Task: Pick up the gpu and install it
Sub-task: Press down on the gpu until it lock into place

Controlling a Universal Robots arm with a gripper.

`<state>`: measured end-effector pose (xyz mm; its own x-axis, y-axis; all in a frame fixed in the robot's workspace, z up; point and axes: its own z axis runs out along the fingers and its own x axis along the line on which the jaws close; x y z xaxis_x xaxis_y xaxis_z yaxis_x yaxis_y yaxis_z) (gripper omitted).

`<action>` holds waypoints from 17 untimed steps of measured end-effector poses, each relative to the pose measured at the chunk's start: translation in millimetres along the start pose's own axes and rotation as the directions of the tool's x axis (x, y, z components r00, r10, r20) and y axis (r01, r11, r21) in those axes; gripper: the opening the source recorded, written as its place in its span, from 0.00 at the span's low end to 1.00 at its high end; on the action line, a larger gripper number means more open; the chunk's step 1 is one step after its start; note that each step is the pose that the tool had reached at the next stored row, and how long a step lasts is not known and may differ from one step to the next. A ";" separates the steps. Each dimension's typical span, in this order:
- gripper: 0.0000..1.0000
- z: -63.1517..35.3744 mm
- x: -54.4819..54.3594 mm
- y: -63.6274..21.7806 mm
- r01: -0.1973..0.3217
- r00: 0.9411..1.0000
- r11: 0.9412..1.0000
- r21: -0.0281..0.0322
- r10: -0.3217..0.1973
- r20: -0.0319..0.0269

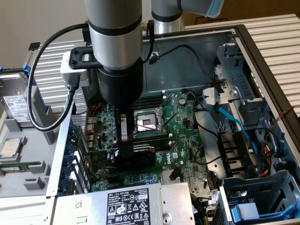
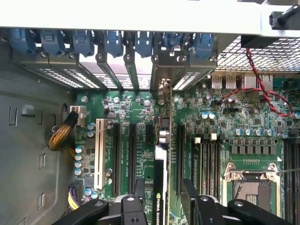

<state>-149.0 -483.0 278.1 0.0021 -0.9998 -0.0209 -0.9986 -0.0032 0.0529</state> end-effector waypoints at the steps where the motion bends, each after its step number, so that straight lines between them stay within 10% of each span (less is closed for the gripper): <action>1: 0.44 0.0 0.0 0.0 0.000 1.000 1.000 0.000 0.000 0.000; 10: 0.11 0.0 0.0 0.0 0.000 1.000 1.000 0.000 0.000 0.000; 17: 0.11 0.0 0.0 0.0 0.000 1.000 1.000 0.000 0.000 0.000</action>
<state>-149.0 -483.0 278.1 0.0022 -0.9998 -0.0208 -0.9986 -0.0033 0.0529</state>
